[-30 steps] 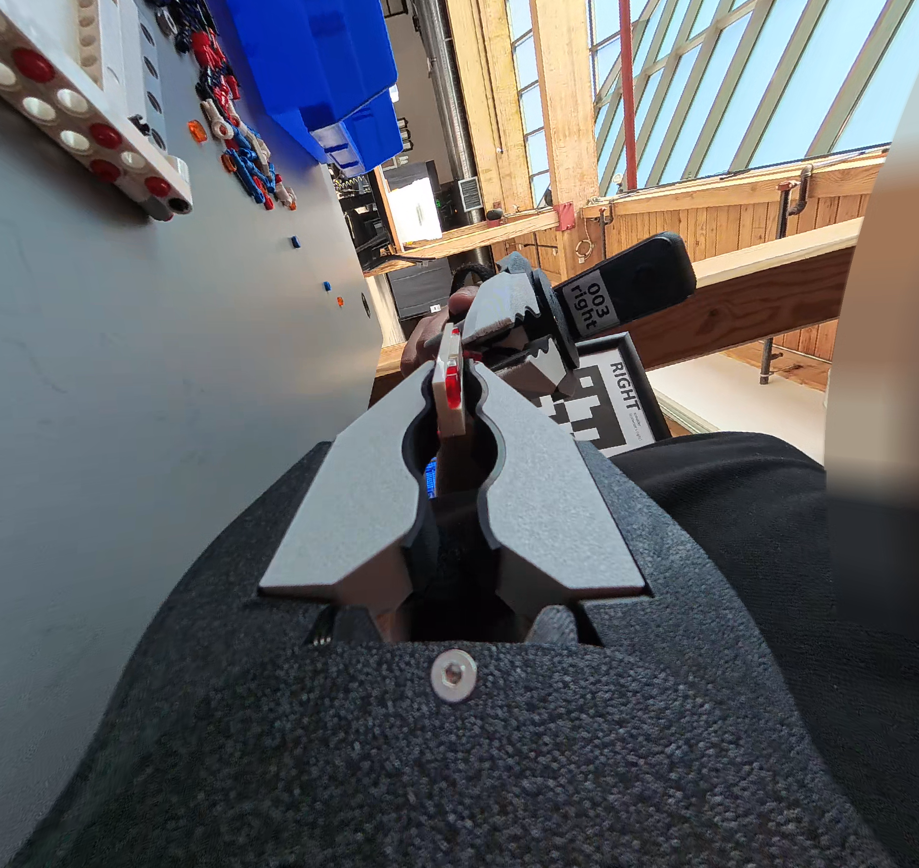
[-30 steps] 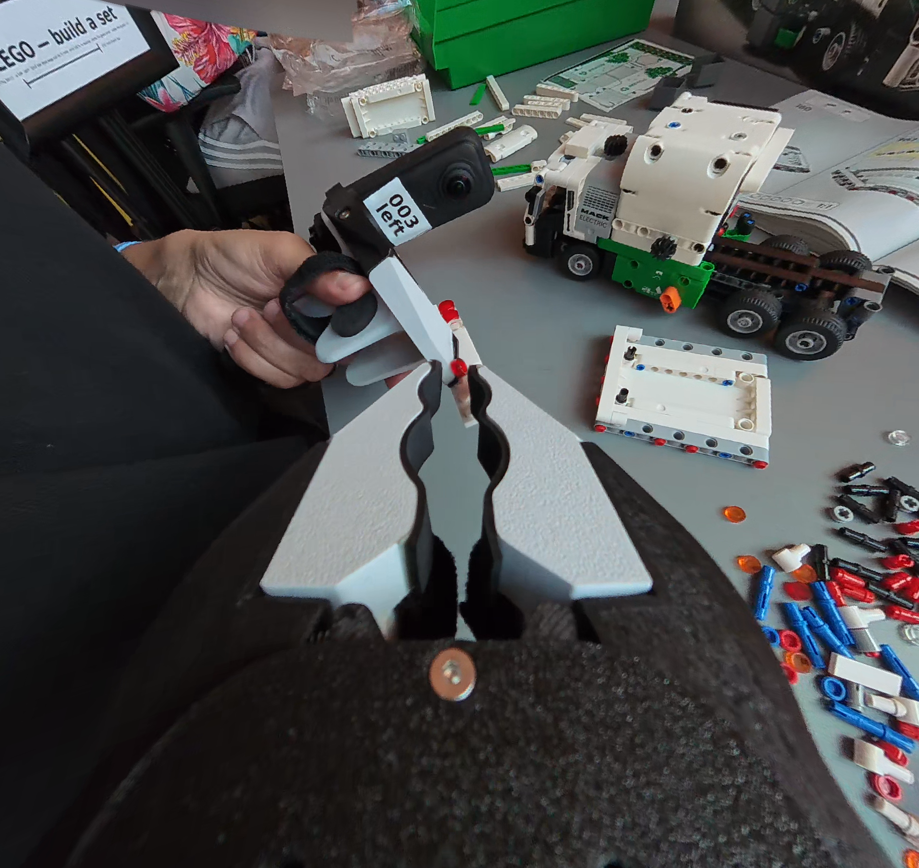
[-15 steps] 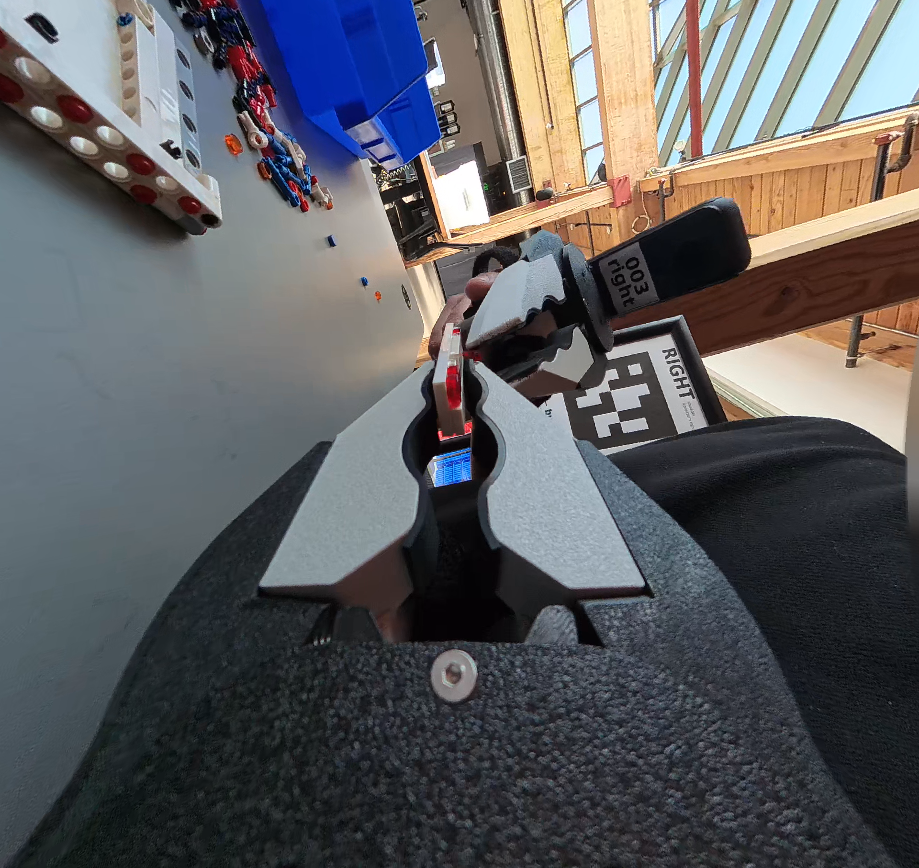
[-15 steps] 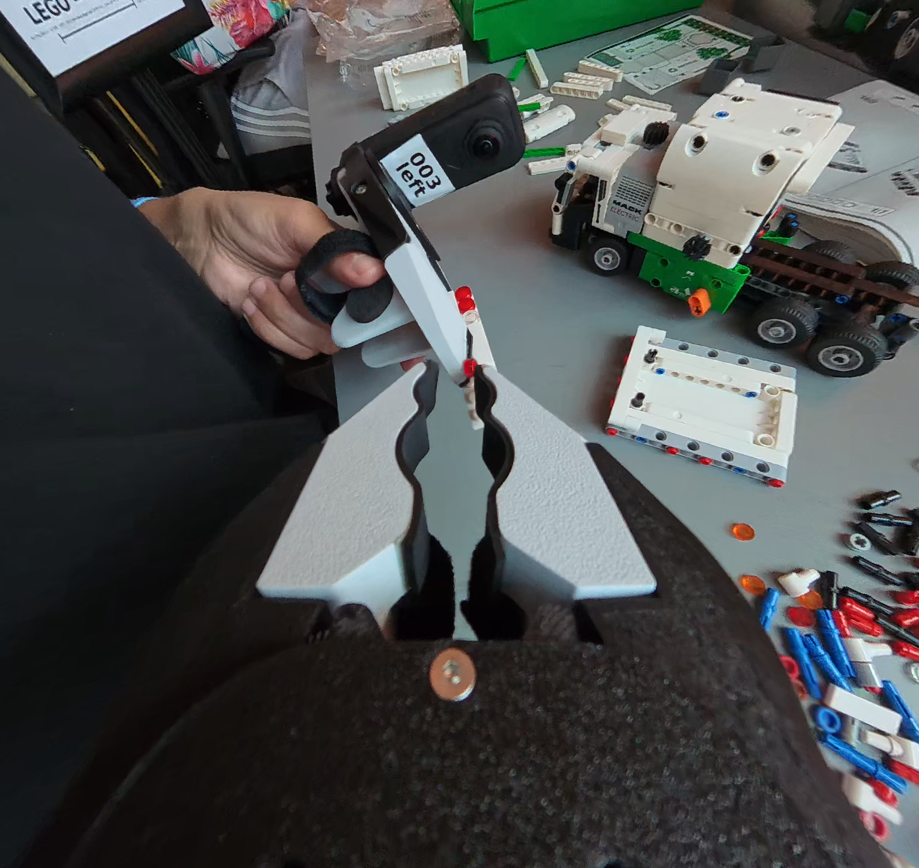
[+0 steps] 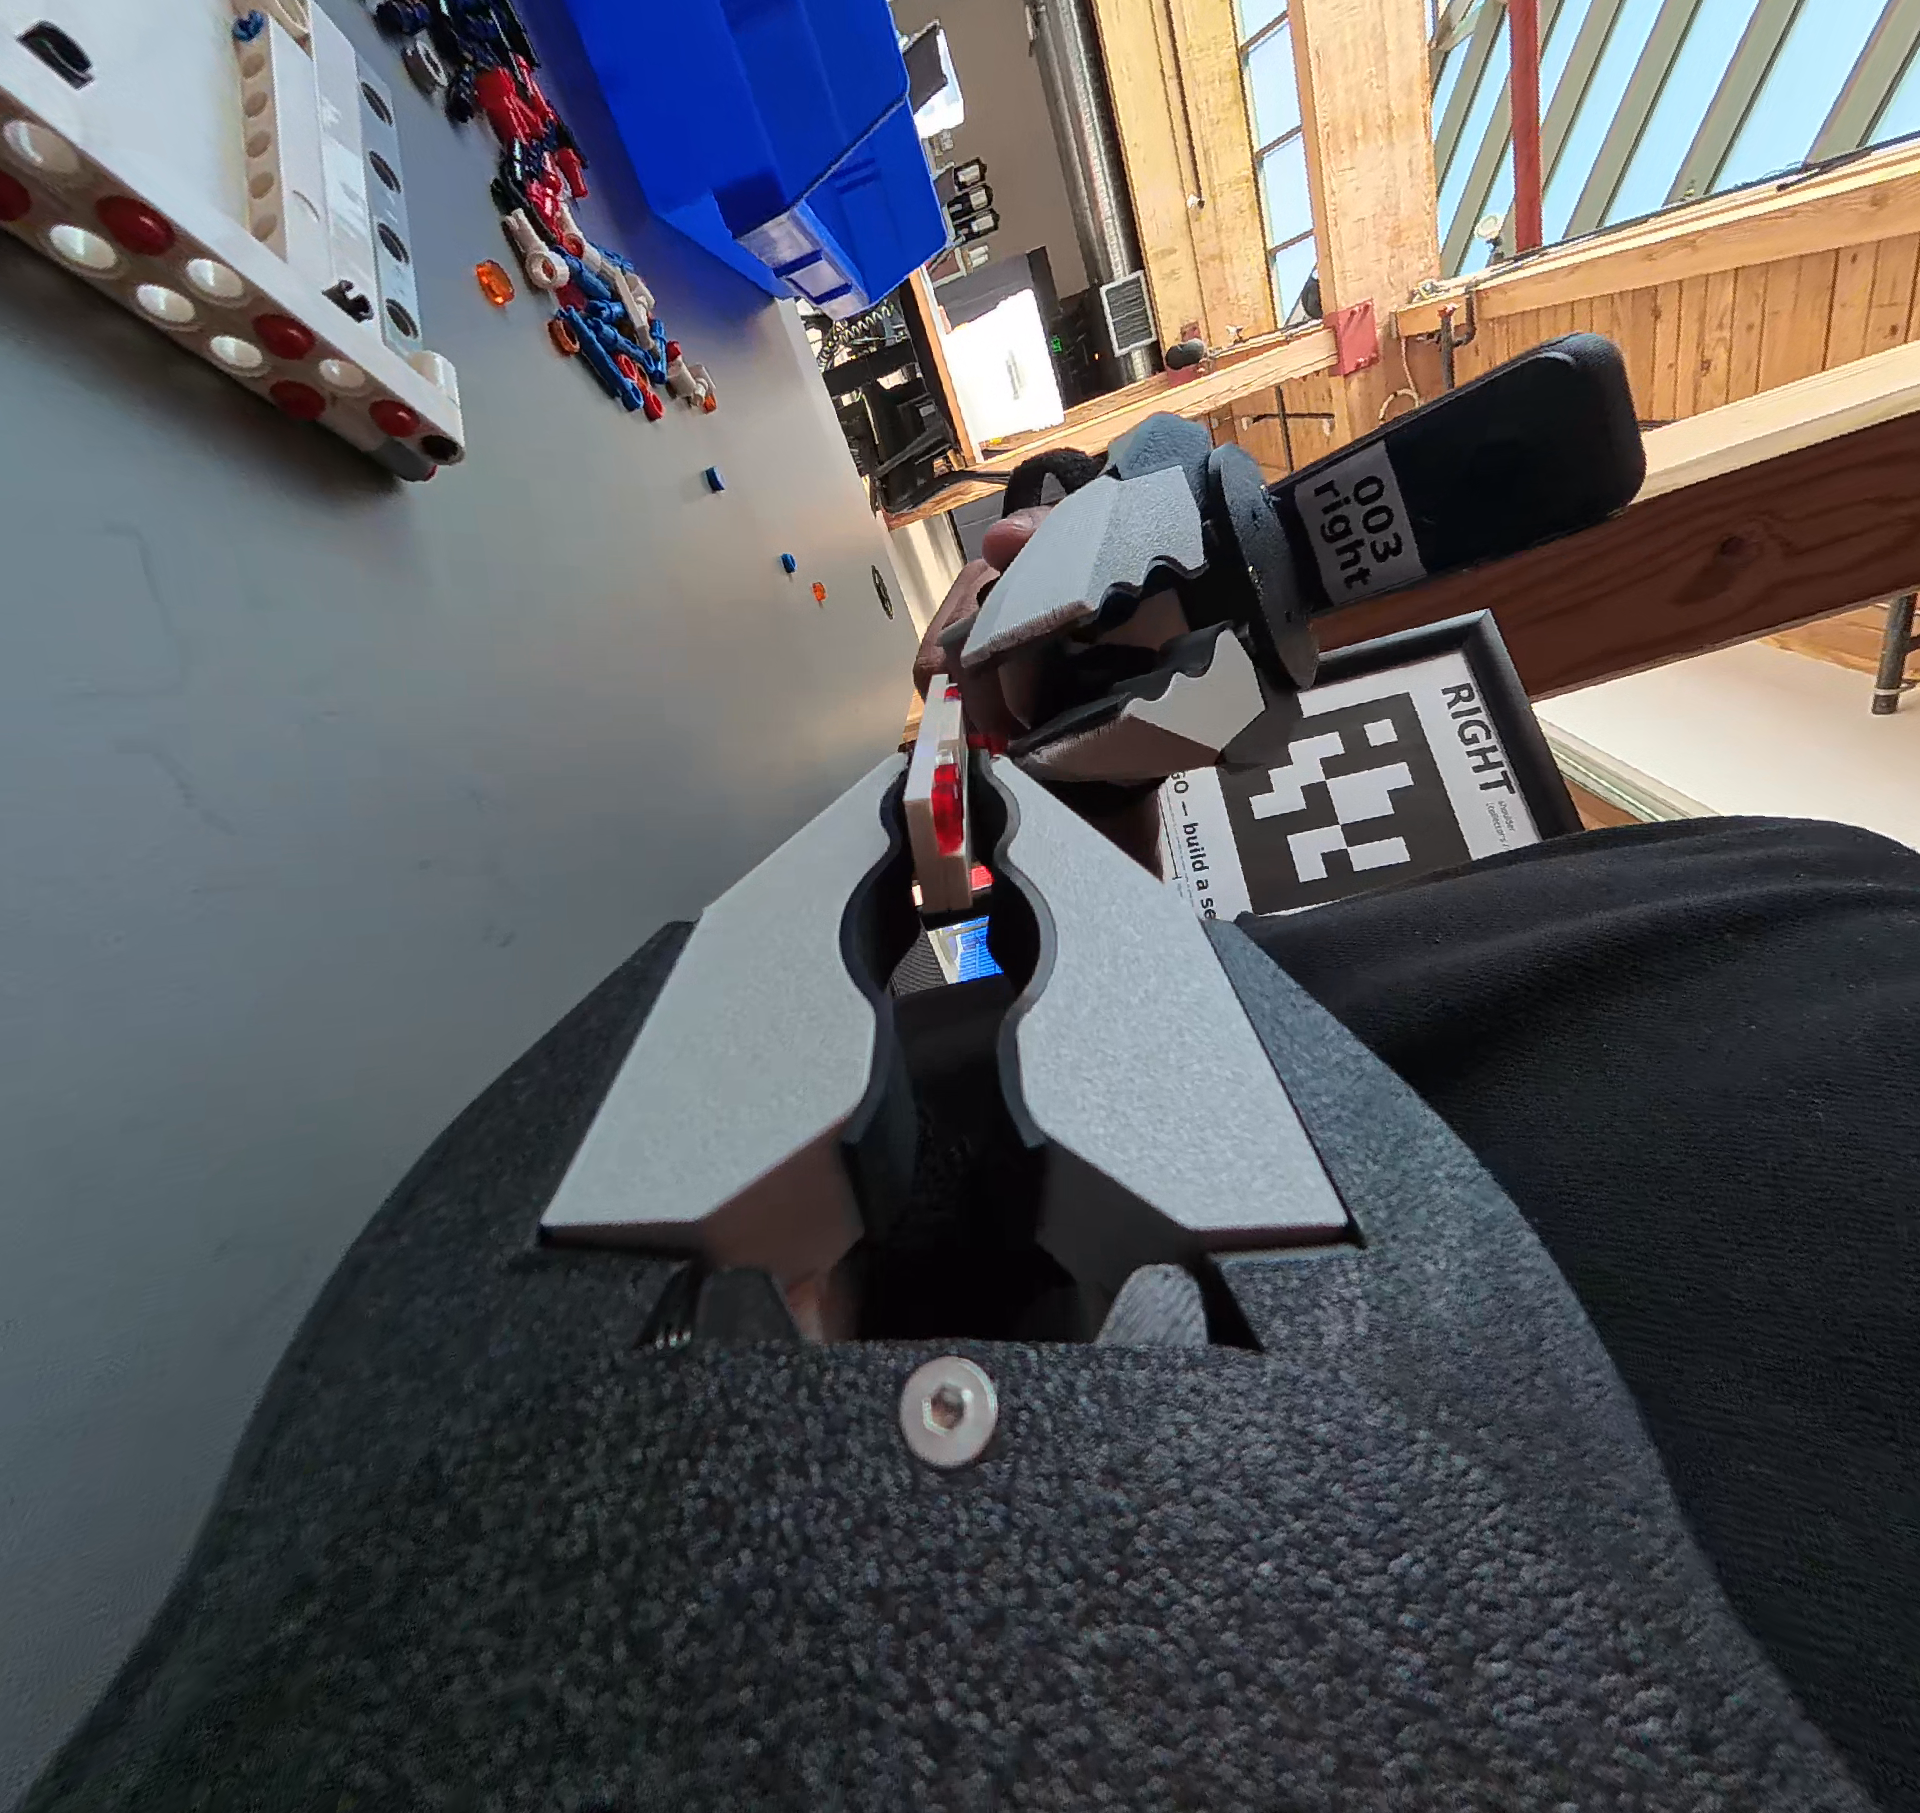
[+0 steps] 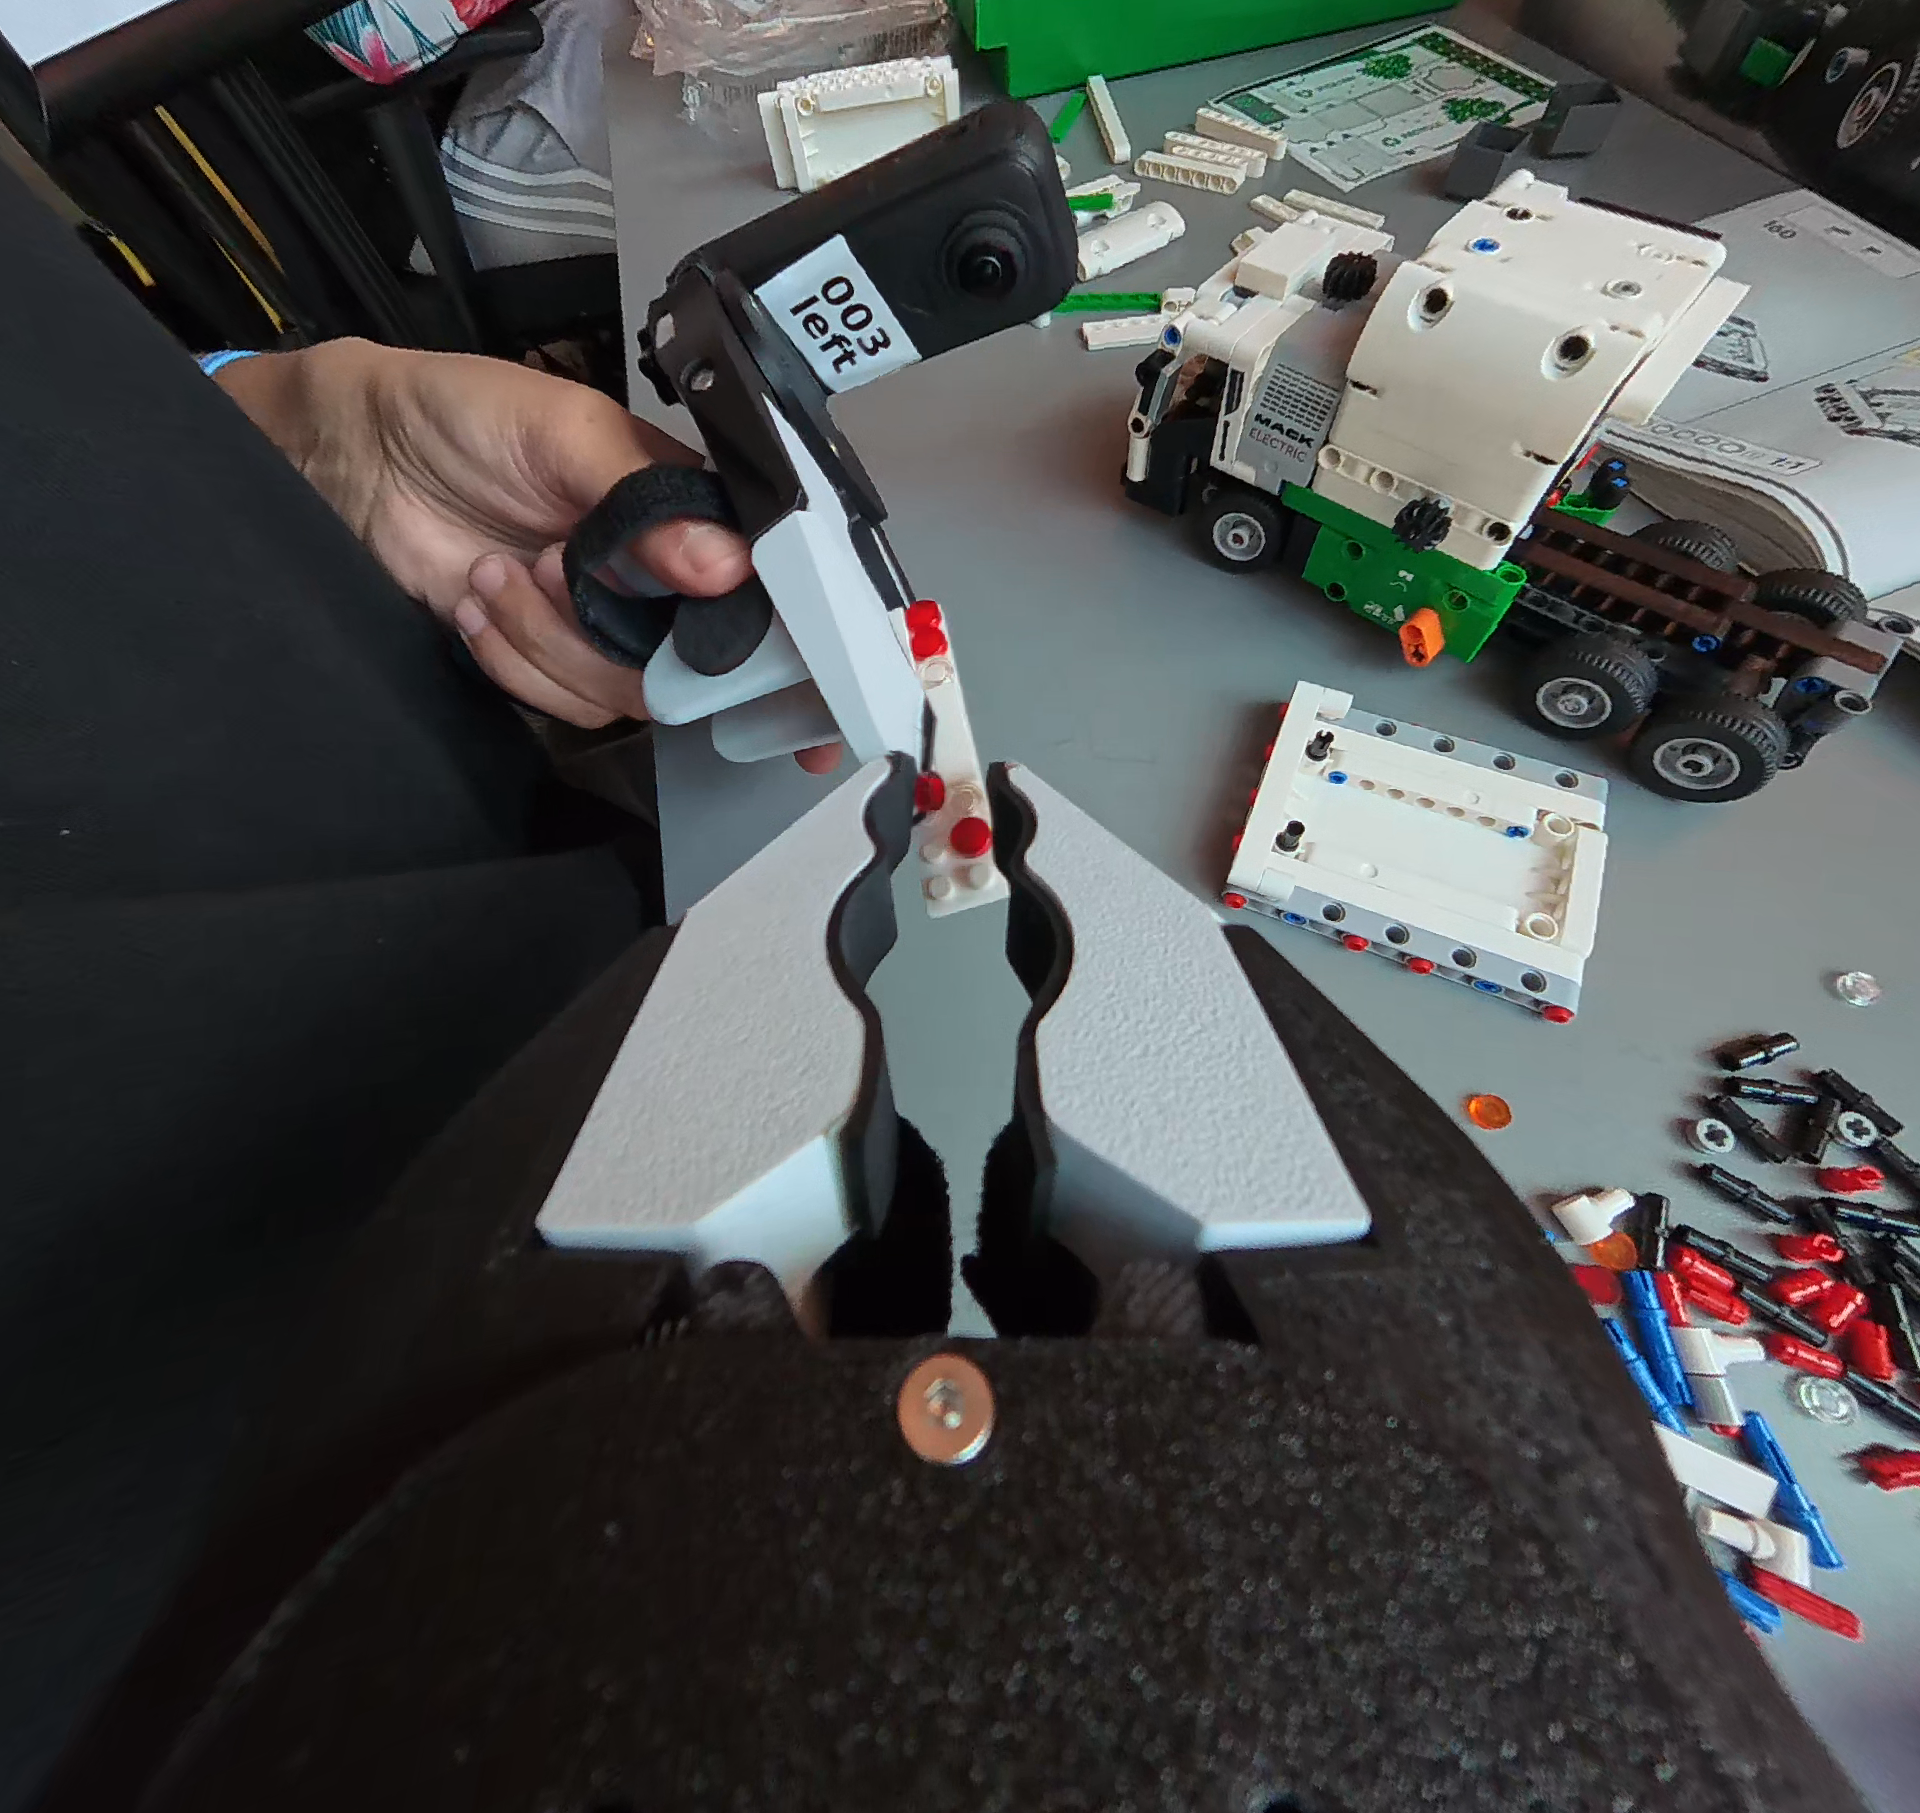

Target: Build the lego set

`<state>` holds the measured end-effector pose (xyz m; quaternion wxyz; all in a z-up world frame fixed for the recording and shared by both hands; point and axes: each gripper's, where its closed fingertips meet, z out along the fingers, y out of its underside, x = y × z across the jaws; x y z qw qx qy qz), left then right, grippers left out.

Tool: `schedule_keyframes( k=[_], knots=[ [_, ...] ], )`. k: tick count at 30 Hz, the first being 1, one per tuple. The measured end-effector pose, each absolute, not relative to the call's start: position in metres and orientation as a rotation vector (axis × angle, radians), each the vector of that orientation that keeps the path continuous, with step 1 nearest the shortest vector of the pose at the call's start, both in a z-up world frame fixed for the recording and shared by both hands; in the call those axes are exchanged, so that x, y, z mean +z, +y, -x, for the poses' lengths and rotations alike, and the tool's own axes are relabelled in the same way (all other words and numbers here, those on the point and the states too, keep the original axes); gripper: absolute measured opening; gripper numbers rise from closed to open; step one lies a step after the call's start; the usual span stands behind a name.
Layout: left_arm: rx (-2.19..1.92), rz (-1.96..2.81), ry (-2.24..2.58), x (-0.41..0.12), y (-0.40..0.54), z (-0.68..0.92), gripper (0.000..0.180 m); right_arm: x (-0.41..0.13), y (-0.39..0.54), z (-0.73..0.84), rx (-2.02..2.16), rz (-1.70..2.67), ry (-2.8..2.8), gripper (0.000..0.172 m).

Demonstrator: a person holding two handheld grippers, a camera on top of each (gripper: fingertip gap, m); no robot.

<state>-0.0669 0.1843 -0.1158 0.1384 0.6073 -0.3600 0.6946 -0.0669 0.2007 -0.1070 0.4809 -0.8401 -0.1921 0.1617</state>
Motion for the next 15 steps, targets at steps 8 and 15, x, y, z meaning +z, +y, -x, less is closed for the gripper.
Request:
schedule_keyframes(
  k=[8, 15],
  knots=[
    [2.009, -1.747, -1.042, -0.115, 0.1835, 0.0669, 0.005, -0.1051, 0.1987, 0.0635, 0.411, 2.036, -0.439, 0.011],
    [2.003, -1.737, -1.032, -0.1153, 0.1813, 0.0673, 0.005, -0.1079, 0.1967, 0.0622, 0.426, 2.036, -0.417, 0.009]
  ],
)
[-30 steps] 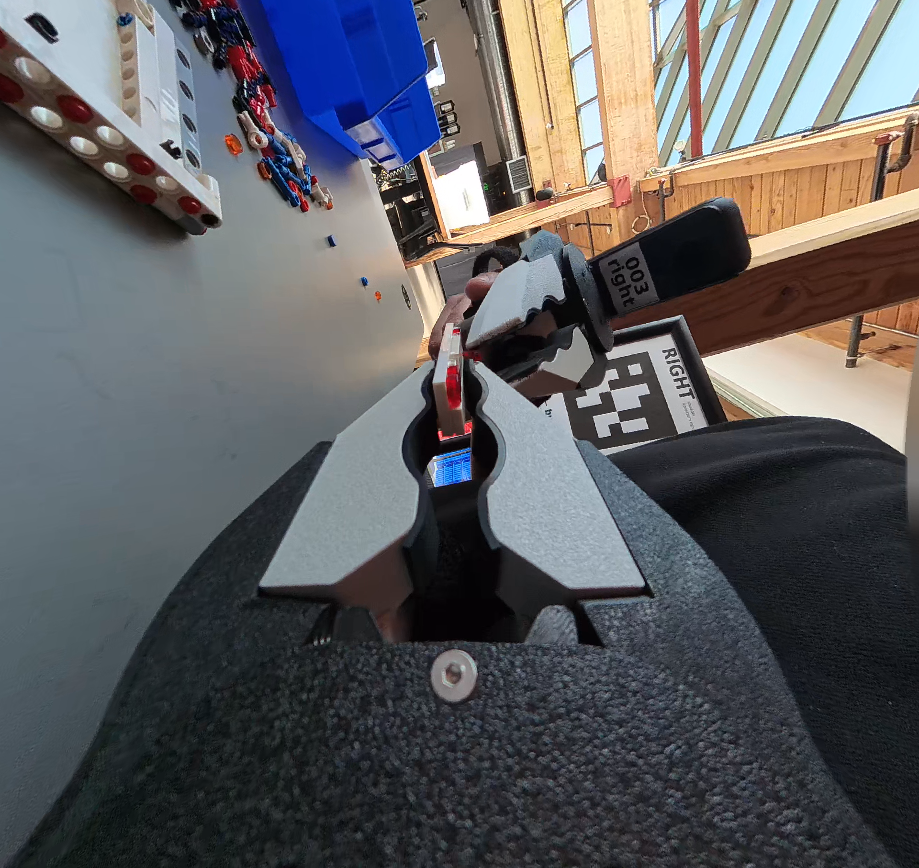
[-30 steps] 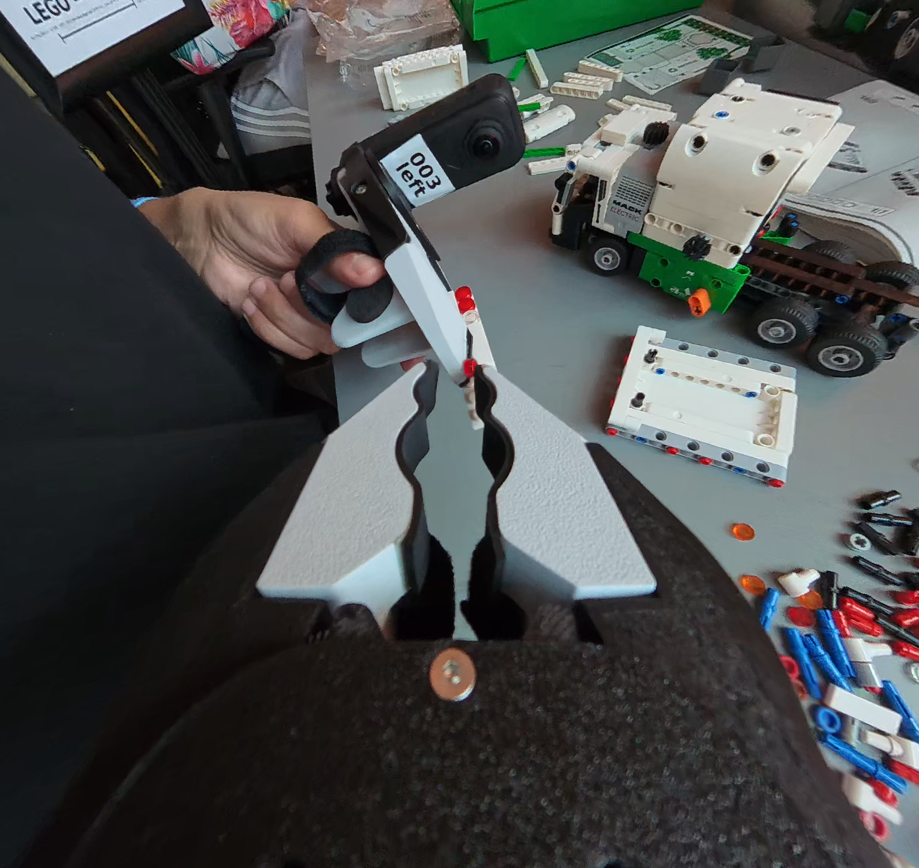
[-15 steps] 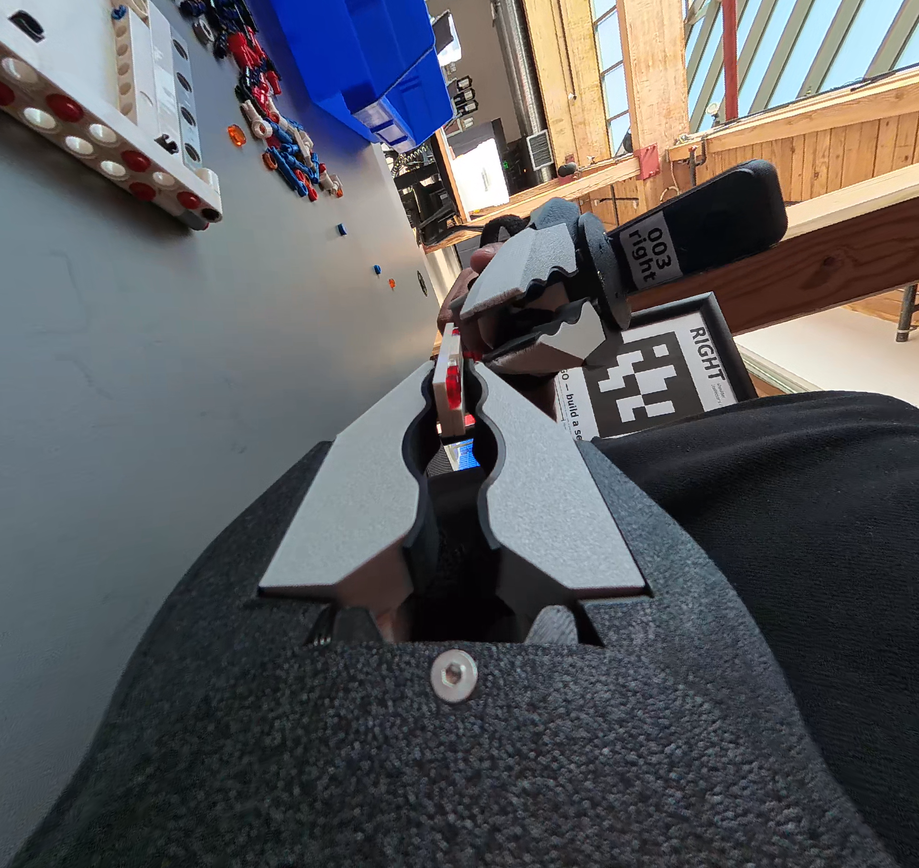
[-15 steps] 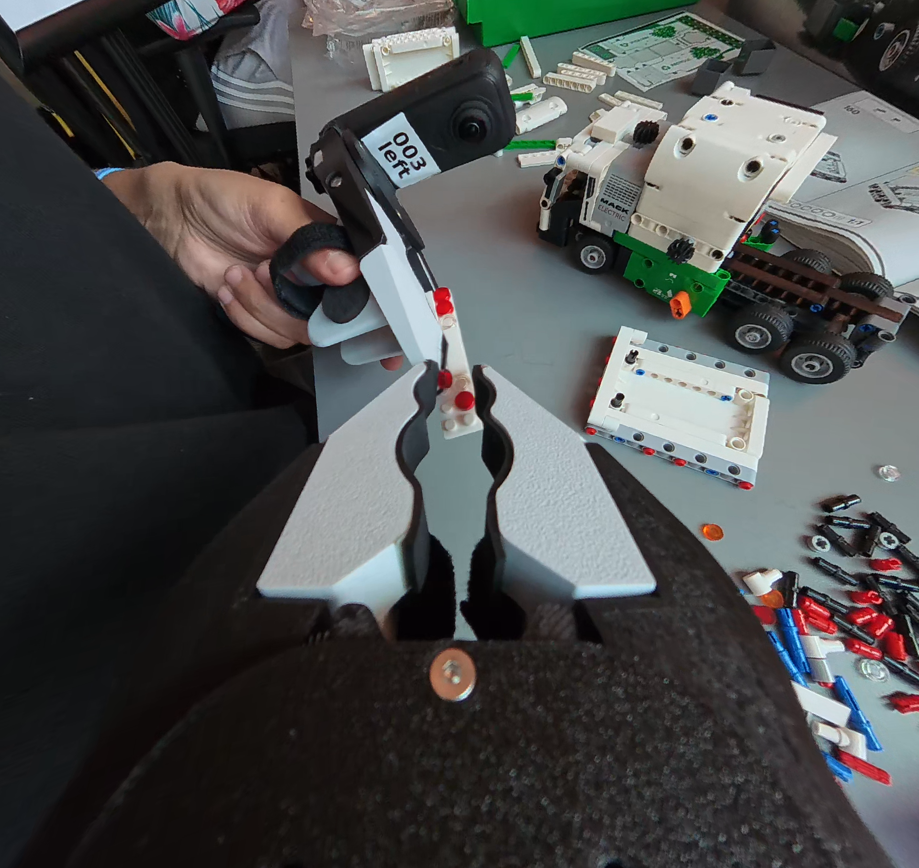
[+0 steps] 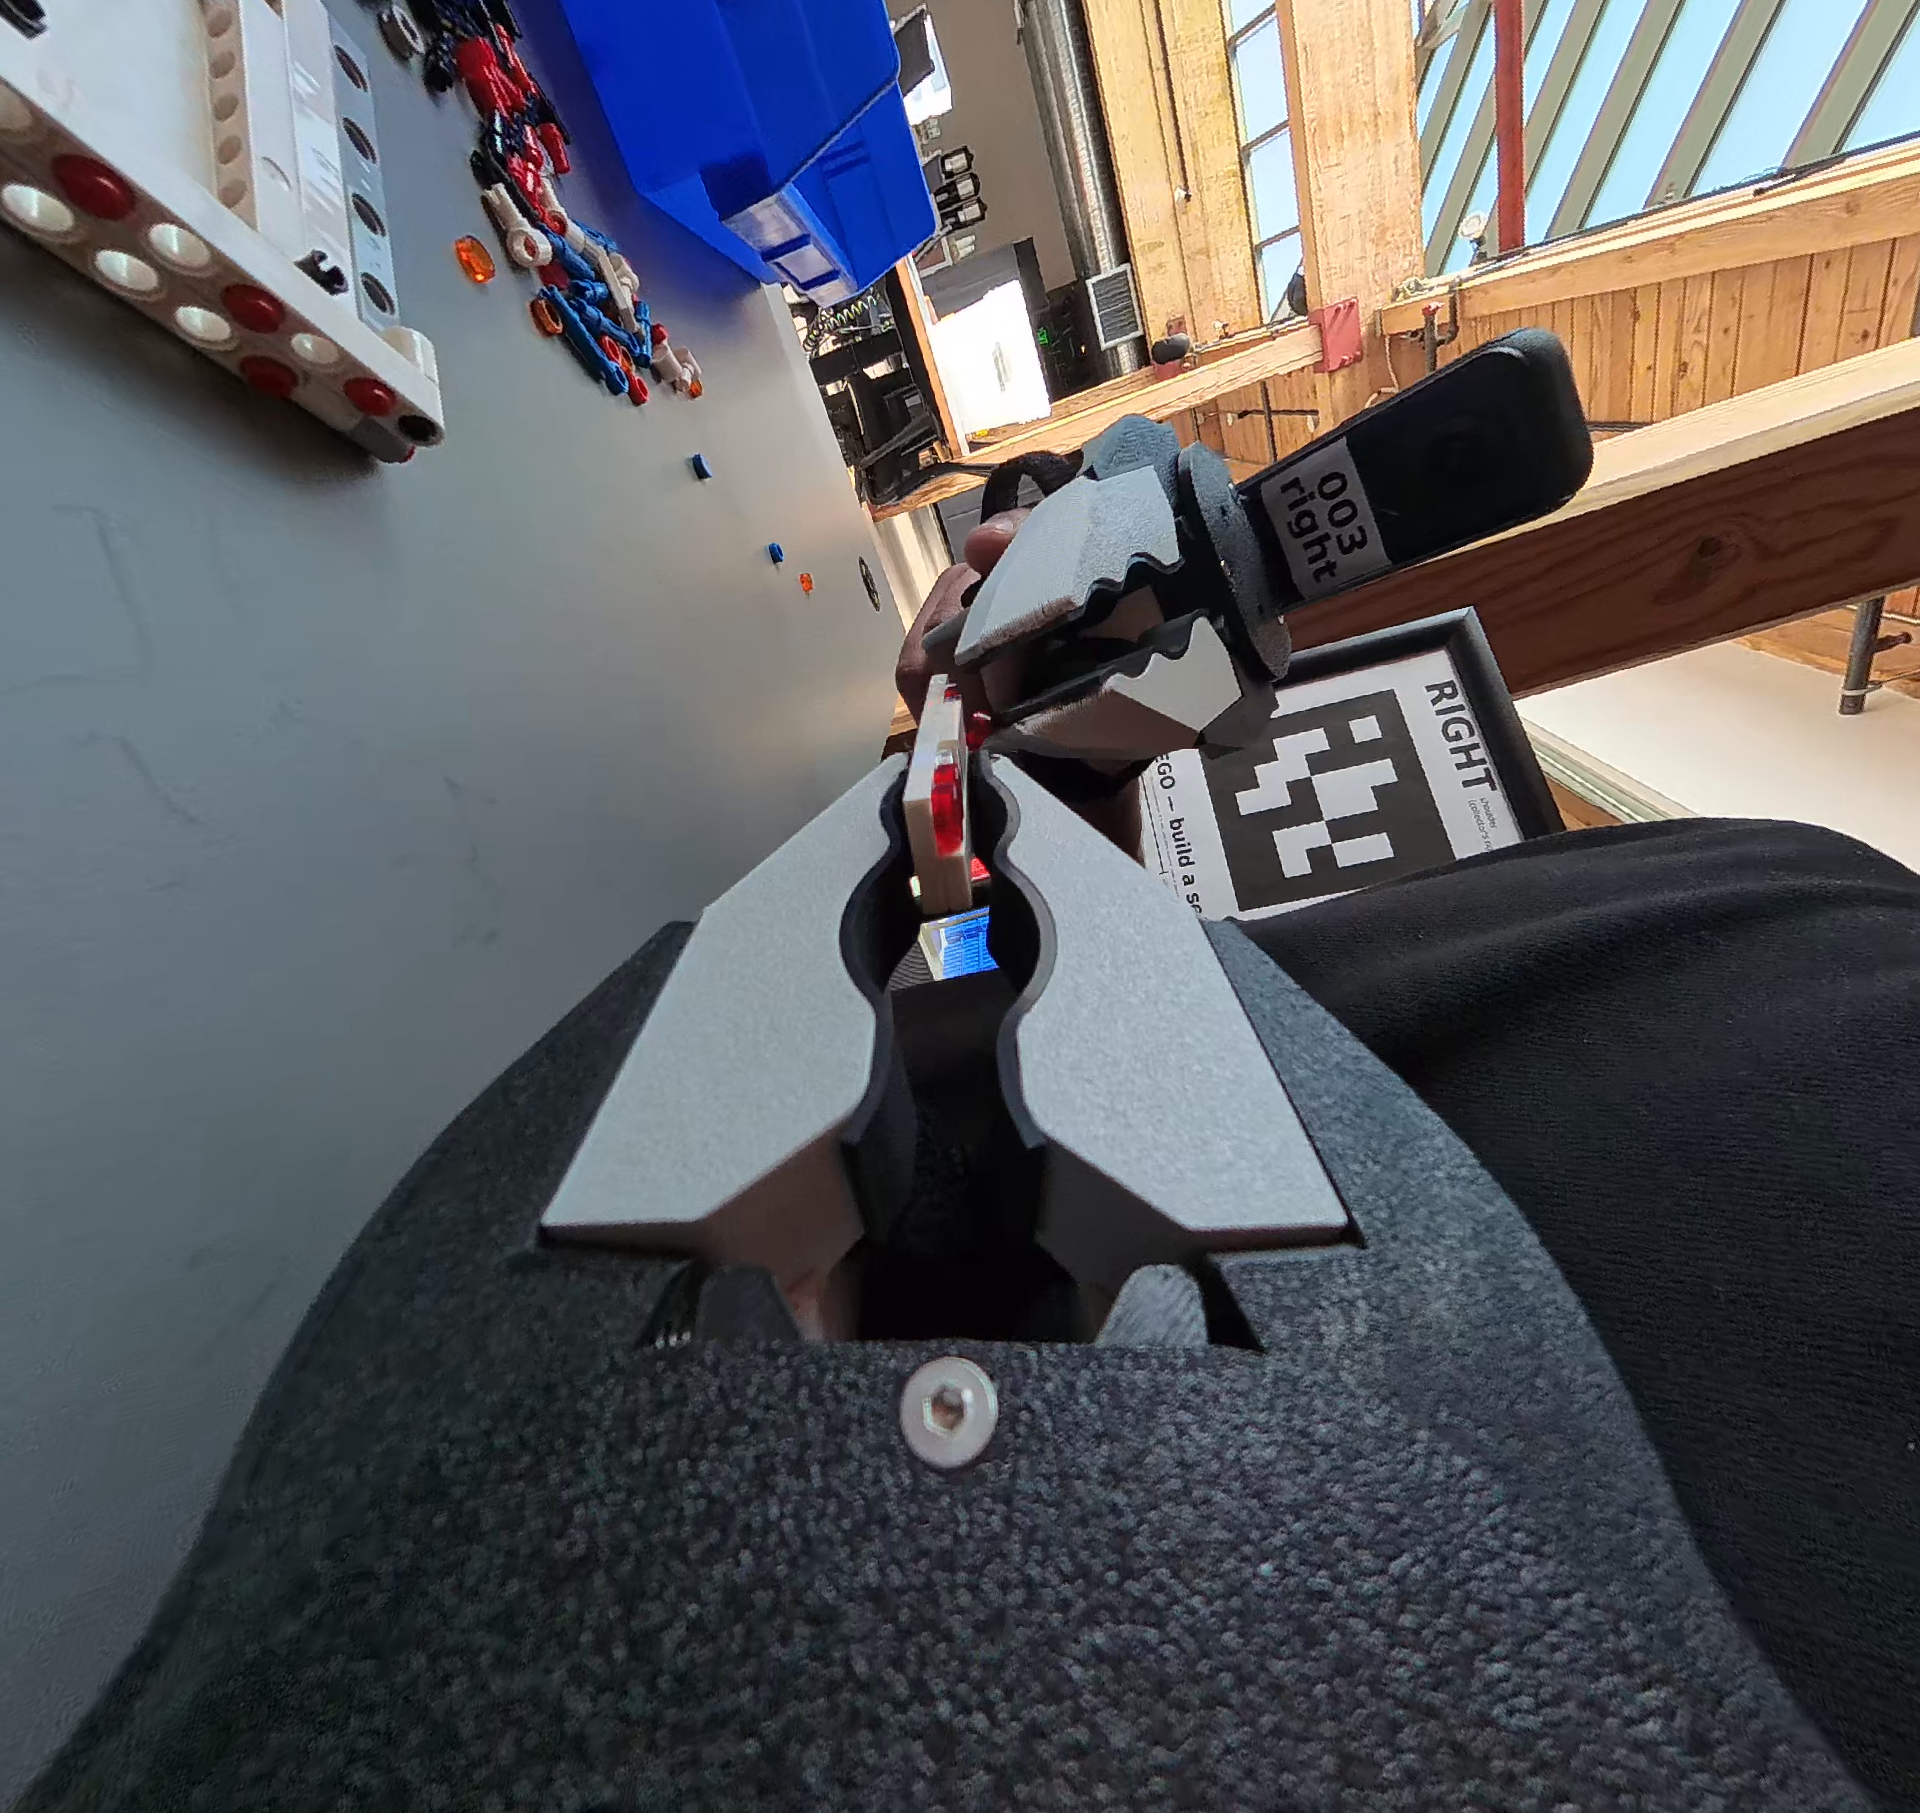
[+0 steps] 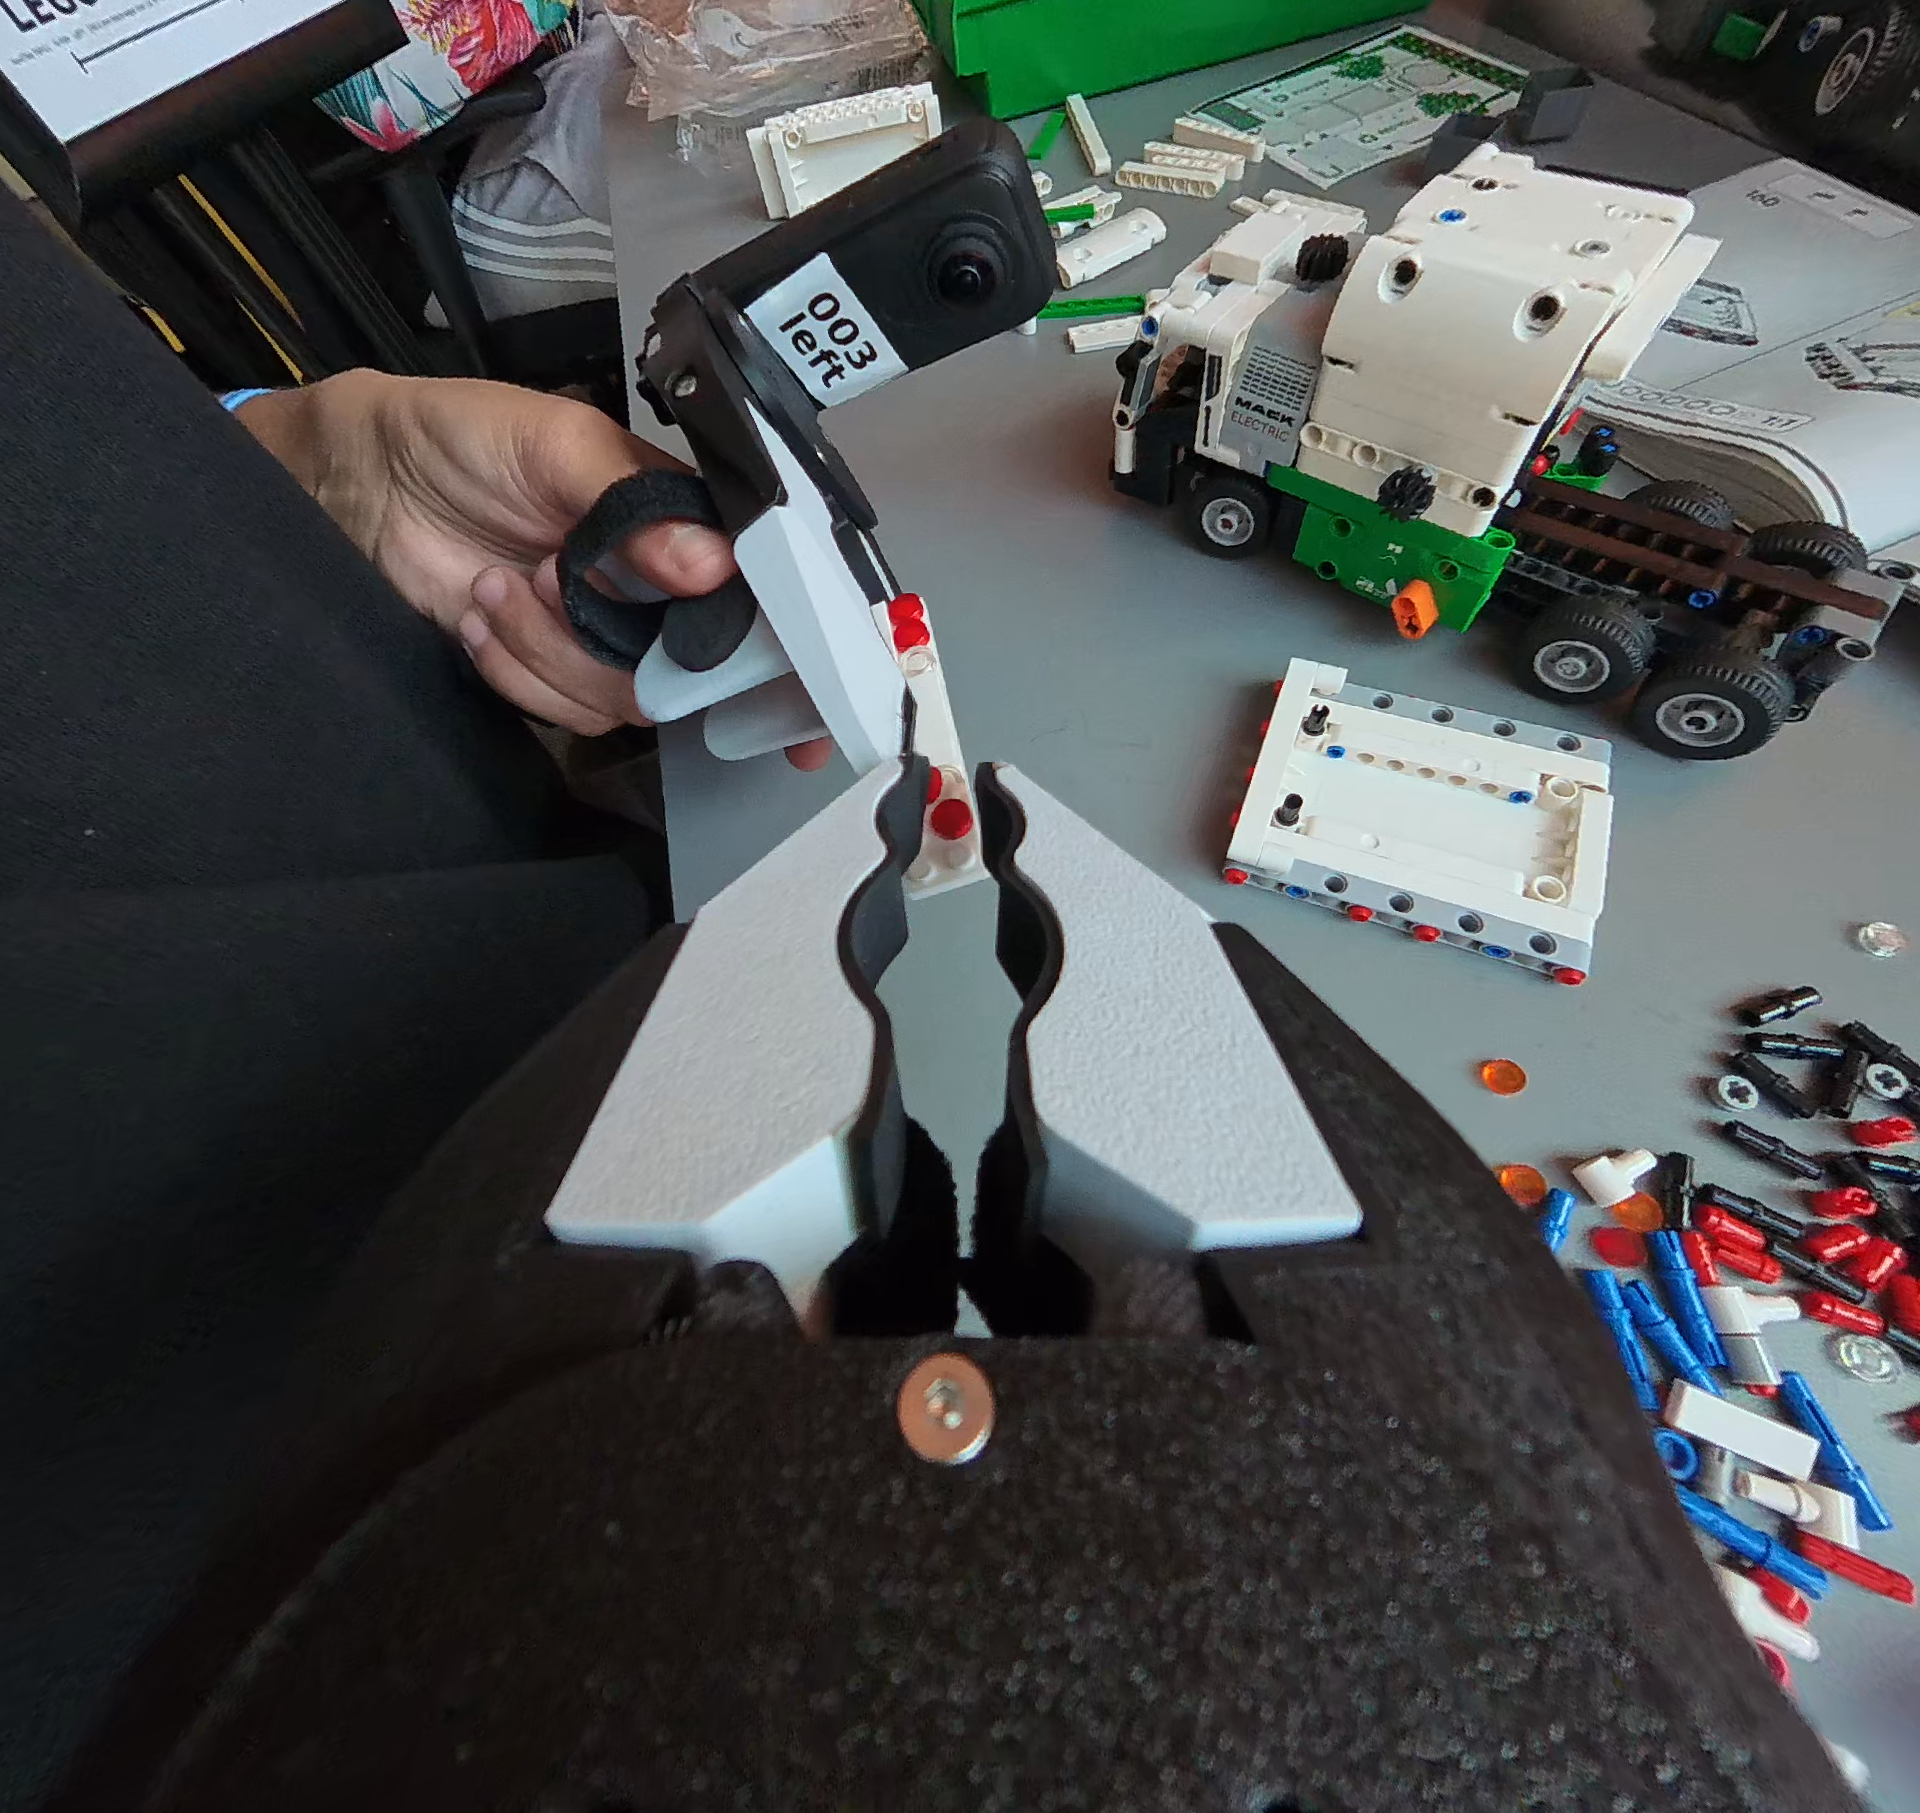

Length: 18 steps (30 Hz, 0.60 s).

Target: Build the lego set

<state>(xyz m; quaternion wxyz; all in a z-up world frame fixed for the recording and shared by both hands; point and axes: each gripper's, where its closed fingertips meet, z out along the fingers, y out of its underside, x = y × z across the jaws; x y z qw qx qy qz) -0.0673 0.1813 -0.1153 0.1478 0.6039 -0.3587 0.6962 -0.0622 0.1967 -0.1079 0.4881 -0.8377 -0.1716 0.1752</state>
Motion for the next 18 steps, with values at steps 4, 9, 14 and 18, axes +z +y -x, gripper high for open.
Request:
schedule_keyframes(
  k=[4, 9, 14, 18],
  knots=[
    [2.003, -1.738, -1.026, -0.1151, 0.1818, 0.0675, 0.005, -0.1095, 0.1948, 0.0635, 0.428, 2.037, -0.422, 0.009],
    [2.0, -1.742, -1.012, -0.1153, 0.1826, 0.0675, 0.005, -0.1075, 0.193, 0.0642, 0.383, 2.032, -0.466, 0.009],
    [1.995, -1.726, -1.006, -0.114, 0.1811, 0.0685, 0.005, -0.1054, 0.1912, 0.0704, 0.36, 2.005, -0.557, 0.009],
    [1.986, -1.707, -1.047, -0.1135, 0.1779, 0.0718, 0.005, -0.1089, 0.1887, 0.0721, 0.402, 2.021, -0.614, 0.011]
  ],
)
